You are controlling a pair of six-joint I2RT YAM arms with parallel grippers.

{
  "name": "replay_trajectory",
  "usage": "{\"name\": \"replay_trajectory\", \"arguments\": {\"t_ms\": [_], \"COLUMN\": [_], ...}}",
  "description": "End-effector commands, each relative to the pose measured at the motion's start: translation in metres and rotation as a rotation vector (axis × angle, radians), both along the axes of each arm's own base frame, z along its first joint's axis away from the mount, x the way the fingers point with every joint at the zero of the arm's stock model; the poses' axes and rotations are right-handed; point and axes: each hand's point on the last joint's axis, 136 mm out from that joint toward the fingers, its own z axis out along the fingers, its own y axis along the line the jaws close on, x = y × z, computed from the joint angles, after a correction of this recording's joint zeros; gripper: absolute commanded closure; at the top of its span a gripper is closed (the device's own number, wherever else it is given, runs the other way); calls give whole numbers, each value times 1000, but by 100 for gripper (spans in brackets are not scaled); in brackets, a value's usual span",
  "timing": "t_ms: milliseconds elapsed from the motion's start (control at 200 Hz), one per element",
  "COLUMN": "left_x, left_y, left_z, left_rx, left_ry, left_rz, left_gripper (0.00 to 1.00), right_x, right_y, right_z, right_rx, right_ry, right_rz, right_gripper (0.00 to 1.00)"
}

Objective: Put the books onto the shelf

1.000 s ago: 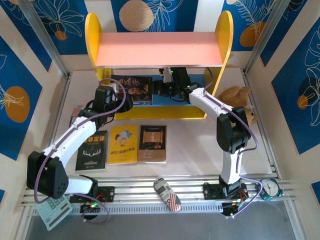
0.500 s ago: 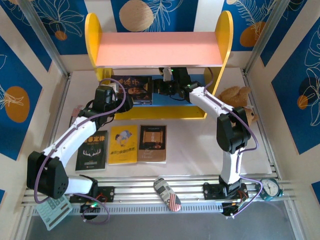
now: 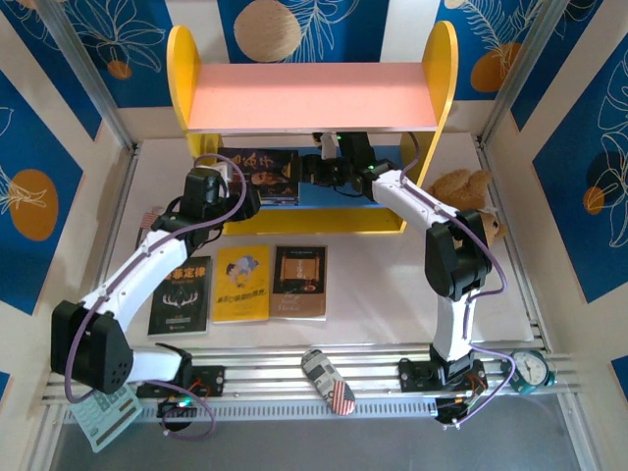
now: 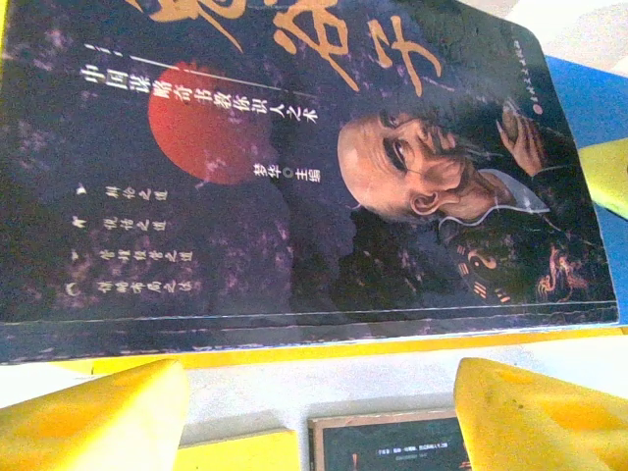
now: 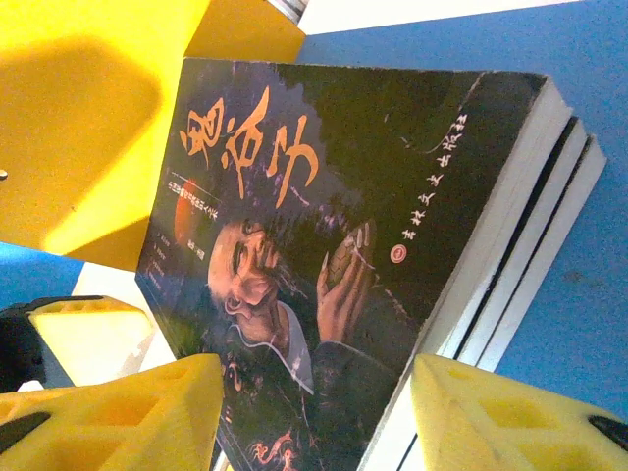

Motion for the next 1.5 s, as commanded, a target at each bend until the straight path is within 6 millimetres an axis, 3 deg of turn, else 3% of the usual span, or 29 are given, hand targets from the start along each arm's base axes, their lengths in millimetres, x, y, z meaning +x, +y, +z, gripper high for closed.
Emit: {"name": "replay_trajectory", "arguments": {"t_ms": [0, 330, 735, 1246, 1496], "left_x": [0, -10, -28, -13, -4], "left_y": [10, 19, 29, 26, 22], "left_z": [25, 41, 54, 20, 5], "left_rx": [12, 32, 40, 67, 63], "left_ry": [-50, -59, -79, 14, 37], "left_rz": [21, 42, 57, 60, 51], "left_gripper": [27, 27, 25, 26, 26], "right_x": [-2, -13, -45, -53, -56], "right_y": [-4, -13, -2, -1, -6], "right_z": [6, 7, -17, -13, 0], "right_rx": [18, 14, -19, -27, 2], "right_ry": [-1, -2, 33, 20, 10], "right_rz": [7, -1, 45, 45, 52], "right_gripper": [46, 45, 45, 45, 45]}}
